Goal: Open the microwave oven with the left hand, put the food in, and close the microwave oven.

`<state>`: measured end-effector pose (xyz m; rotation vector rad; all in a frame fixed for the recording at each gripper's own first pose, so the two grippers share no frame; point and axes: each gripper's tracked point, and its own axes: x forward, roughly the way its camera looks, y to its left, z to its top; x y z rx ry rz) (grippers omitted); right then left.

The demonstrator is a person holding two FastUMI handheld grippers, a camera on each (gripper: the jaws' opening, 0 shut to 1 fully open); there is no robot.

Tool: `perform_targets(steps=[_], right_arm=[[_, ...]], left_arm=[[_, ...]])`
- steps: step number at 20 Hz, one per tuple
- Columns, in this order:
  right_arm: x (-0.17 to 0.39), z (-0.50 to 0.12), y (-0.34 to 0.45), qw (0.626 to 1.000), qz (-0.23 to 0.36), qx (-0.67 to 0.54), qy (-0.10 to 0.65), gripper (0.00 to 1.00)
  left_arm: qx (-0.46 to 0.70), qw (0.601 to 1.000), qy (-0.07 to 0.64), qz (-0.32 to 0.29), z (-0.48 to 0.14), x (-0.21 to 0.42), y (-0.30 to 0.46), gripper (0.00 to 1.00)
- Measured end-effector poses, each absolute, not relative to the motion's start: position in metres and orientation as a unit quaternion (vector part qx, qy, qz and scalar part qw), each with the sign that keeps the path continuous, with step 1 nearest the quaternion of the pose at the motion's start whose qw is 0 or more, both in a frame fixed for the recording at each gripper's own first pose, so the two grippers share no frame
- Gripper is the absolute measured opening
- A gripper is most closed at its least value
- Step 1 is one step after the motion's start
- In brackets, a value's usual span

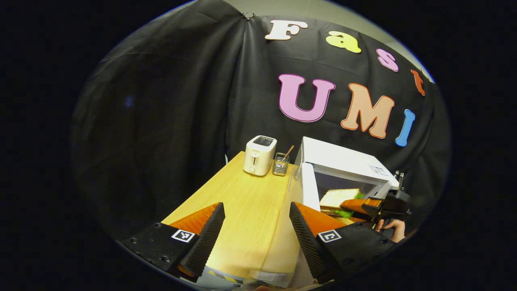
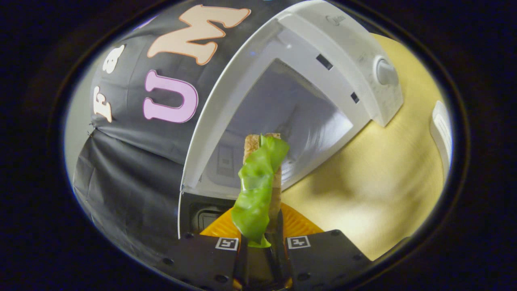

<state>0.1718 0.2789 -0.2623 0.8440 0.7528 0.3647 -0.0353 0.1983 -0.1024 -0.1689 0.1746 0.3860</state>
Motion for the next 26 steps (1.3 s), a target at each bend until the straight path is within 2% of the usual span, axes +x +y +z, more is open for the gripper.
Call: perform_targets(steps=[6,8,9,10,11,12,19,23,24,25,26], right_arm=[[0.21,-0.277,0.288,0.861,0.143,0.376,0.311,0.21],[0.218,-0.288,0.291,0.859,0.132,0.379,0.319,0.22],[0.221,-0.291,0.293,0.859,0.129,0.378,0.319,0.3],[0.225,-0.294,0.292,0.863,0.124,0.374,0.316,0.34],[0.231,-0.293,0.292,0.868,0.121,0.373,0.305,0.27],[0.236,-0.293,0.293,0.87,0.118,0.374,0.298,0.34],[0.265,-0.295,0.279,0.906,0.07,0.34,0.241,0.34],[0.277,-0.303,0.263,0.92,0.031,0.315,0.231,0.39],[0.279,-0.307,0.257,0.925,0.022,0.3,0.231,0.51],[0.277,-0.309,0.252,0.93,0.01,0.286,0.232,0.51],[0.28,-0.309,0.249,0.937,0.008,0.269,0.224,0.56]], left_arm=[[-0.085,0.974,0.087,0.19,-0.102,-0.037,0.198,0.95],[-0.087,0.974,0.089,0.189,-0.104,-0.038,0.197,0.95],[-0.088,0.974,0.089,0.19,-0.104,-0.038,0.197,0.95],[-0.089,0.974,0.09,0.19,-0.105,-0.038,0.197,0.95],[-0.089,0.973,0.091,0.191,-0.105,-0.038,0.197,0.95],[-0.089,0.973,0.093,0.191,-0.106,-0.038,0.197,0.95],[-0.085,0.972,0.103,0.193,-0.11,-0.04,0.201,0.95],[-0.078,0.973,0.103,0.19,-0.113,-0.04,0.205,0.95],[-0.08,0.973,0.106,0.187,-0.115,-0.039,0.204,0.95],[-0.083,0.973,0.108,0.185,-0.116,-0.039,0.203,0.95],[-0.087,0.973,0.109,0.185,-0.117,-0.038,0.204,0.95]])
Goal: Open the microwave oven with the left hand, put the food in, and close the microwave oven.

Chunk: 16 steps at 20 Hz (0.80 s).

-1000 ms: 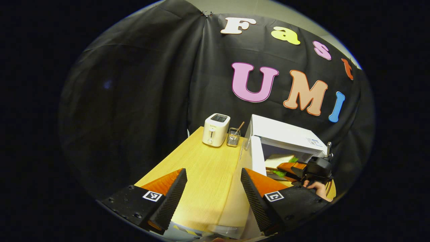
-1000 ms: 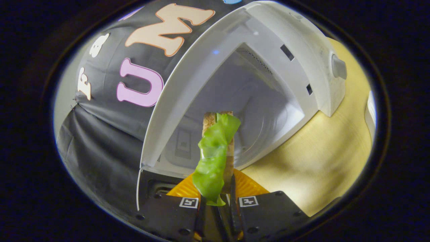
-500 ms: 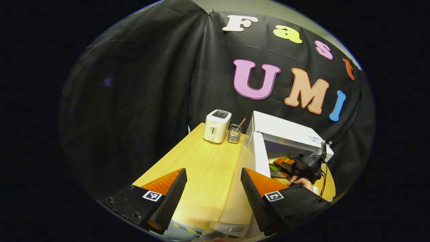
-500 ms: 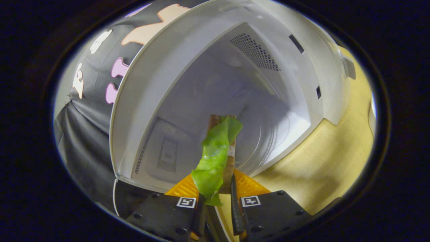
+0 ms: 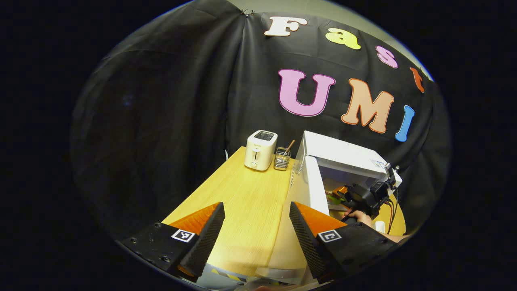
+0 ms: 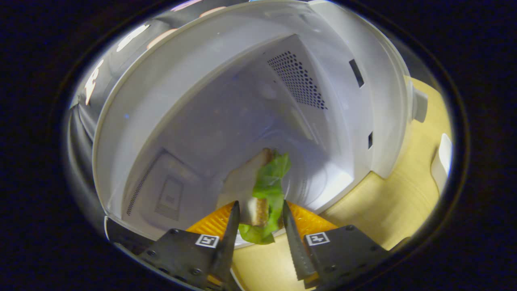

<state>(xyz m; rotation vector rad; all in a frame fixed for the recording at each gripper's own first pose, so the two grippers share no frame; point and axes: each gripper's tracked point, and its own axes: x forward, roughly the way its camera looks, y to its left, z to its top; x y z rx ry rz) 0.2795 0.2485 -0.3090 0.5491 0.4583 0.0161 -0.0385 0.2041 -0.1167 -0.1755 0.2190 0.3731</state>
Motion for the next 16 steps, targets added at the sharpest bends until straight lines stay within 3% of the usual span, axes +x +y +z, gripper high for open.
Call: perform_targets(steps=[3,5,6,7,8,16], right_arm=[[0.279,-0.305,0.241,0.953,0.001,0.22,0.207,0.6],[0.276,-0.3,0.239,0.959,0.008,0.201,0.202,0.82],[0.273,-0.295,0.237,0.962,0.01,0.192,0.192,0.99],[0.272,-0.288,0.233,0.967,0.011,0.183,0.18,0.91],[0.268,-0.282,0.23,0.969,0.013,0.174,0.172,1.0],[0.207,-0.238,0.208,0.978,0.041,0.142,0.149,0.99]], left_arm=[[-0.09,0.972,0.11,0.187,-0.119,-0.038,0.207,0.95],[-0.088,0.972,0.109,0.19,-0.12,-0.038,0.212,0.95],[-0.087,0.972,0.109,0.191,-0.121,-0.039,0.213,0.95],[-0.086,0.972,0.109,0.191,-0.121,-0.04,0.215,0.95],[-0.086,0.972,0.11,0.191,-0.122,-0.042,0.215,0.95],[-0.092,0.971,0.115,0.186,-0.131,-0.044,0.219,0.93]])
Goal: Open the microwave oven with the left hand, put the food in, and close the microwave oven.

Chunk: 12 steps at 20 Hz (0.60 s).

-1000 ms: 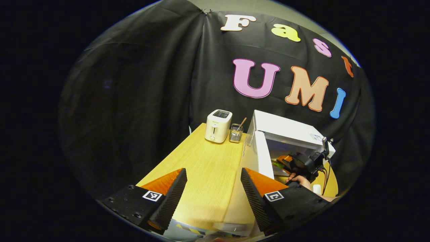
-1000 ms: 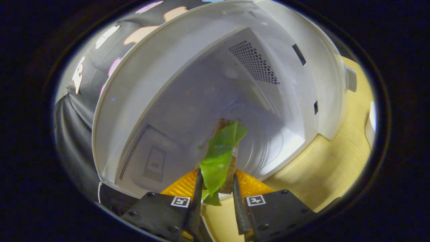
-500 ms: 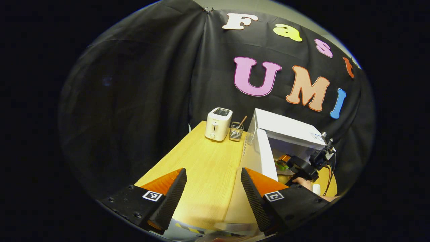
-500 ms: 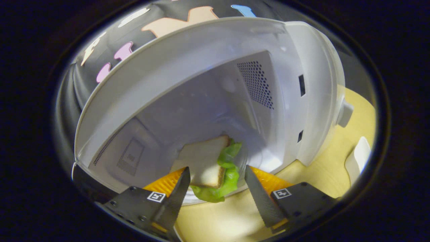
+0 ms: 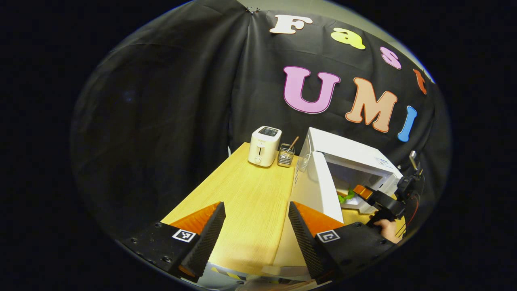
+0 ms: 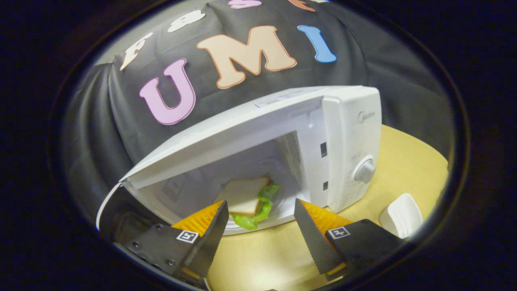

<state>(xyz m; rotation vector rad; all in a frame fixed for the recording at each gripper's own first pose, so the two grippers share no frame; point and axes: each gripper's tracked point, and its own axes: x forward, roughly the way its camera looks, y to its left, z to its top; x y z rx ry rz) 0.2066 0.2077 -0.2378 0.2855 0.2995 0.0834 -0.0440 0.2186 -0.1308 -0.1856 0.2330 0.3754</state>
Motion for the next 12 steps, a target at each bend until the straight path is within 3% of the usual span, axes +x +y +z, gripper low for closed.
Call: perform_targets(steps=[3,6,7,9,10,12], right_arm=[[0.177,-0.219,0.199,0.979,0.056,0.131,0.144,0.99],[0.15,-0.197,0.188,0.982,0.063,0.123,0.132,0.99],[0.143,-0.189,0.185,0.982,0.063,0.123,0.127,0.91],[0.131,-0.175,0.175,0.984,0.059,0.119,0.118,0.91],[0.127,-0.17,0.171,0.985,0.057,0.117,0.113,0.91],[0.118,-0.157,0.16,0.987,0.049,0.114,0.105,0.91]], left_arm=[[-0.088,0.974,0.117,0.175,-0.133,-0.043,0.216,0.89],[-0.089,0.974,0.12,0.167,-0.136,-0.042,0.215,0.74],[-0.092,0.975,0.122,0.162,-0.137,-0.041,0.213,0.73],[-0.093,0.977,0.127,0.146,-0.14,-0.041,0.206,0.63],[-0.089,0.978,0.131,0.139,-0.143,-0.04,0.205,0.48],[-0.079,0.979,0.136,0.13,-0.147,-0.04,0.203,0.41]])
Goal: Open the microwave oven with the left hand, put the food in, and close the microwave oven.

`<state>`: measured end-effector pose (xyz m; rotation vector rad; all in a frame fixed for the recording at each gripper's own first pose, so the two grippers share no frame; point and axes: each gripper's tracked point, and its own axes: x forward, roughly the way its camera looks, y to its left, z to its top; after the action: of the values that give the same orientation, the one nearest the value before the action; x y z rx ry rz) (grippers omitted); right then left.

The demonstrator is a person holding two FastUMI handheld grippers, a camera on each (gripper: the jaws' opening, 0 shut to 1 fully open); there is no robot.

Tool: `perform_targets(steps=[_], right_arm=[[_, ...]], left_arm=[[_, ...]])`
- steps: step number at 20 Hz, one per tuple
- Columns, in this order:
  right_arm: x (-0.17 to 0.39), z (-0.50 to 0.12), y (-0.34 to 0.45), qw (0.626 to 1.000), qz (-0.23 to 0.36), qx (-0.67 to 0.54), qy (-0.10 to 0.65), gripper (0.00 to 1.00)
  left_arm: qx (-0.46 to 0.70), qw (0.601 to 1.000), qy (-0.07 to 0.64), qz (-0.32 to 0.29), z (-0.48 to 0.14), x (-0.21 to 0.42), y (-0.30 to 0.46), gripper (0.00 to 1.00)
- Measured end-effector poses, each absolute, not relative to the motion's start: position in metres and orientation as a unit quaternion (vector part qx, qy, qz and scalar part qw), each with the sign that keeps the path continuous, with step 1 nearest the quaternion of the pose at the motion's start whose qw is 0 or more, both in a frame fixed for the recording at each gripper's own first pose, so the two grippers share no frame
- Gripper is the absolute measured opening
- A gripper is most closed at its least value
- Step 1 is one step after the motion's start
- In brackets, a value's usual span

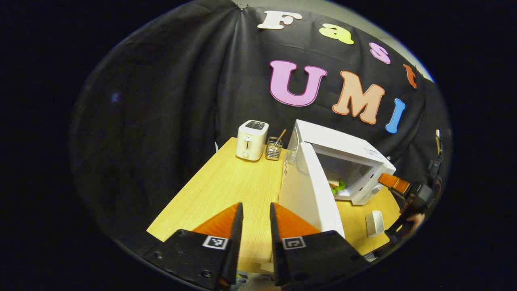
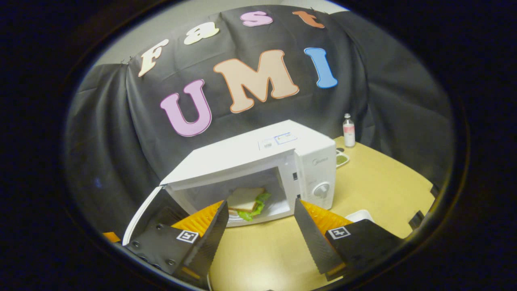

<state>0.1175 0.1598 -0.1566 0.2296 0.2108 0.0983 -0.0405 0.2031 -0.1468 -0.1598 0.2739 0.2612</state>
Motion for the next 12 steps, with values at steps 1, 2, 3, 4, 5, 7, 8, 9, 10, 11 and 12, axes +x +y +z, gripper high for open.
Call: perform_targets(steps=[1,2,3,4,5,7,8,9,10,11,12], right_arm=[[0.113,-0.152,0.155,0.987,0.045,0.115,0.101,0.91],[0.108,-0.149,0.15,0.988,0.041,0.115,0.1,0.91],[0.105,-0.148,0.143,0.988,0.035,0.114,0.1,0.91],[0.101,-0.147,0.138,0.988,0.029,0.114,0.1,0.91],[0.097,-0.145,0.133,0.988,0.024,0.113,0.099,0.91],[0.088,-0.147,0.125,0.989,0.015,0.107,0.1,0.99],[0.084,-0.148,0.121,0.989,0.011,0.104,0.1,0.91],[0.079,-0.151,0.119,0.989,0.009,0.102,0.102,0.99],[0.074,-0.156,0.116,0.989,0.004,0.1,0.106,0.99],[0.07,-0.16,0.113,0.989,-0.001,0.102,0.11,0.99],[0.064,-0.164,0.111,0.988,-0.006,0.105,0.115,0.99]], left_arm=[[-0.084,0.979,0.14,0.12,-0.148,-0.041,0.199,0.19],[-0.093,0.979,0.143,0.112,-0.151,-0.041,0.195,0.12],[-0.104,0.978,0.149,0.107,-0.155,-0.043,0.193,0.05],[-0.112,0.977,0.154,0.096,-0.16,-0.044,0.187,0.01],[-0.113,0.977,0.158,0.088,-0.164,-0.045,0.183,0.01],[-0.104,0.979,0.16,0.076,-0.166,-0.047,0.179,0.0],[-0.1,0.979,0.164,0.069,-0.17,-0.047,0.176,0.0],[-0.097,0.979,0.169,0.062,-0.172,-0.048,0.172,0.0],[-0.094,0.979,0.173,0.055,-0.175,-0.047,0.168,0.0],[-0.088,0.979,0.178,0.049,-0.177,-0.047,0.166,0.0],[-0.082,0.978,0.184,0.046,-0.18,-0.048,0.165,0.01]])
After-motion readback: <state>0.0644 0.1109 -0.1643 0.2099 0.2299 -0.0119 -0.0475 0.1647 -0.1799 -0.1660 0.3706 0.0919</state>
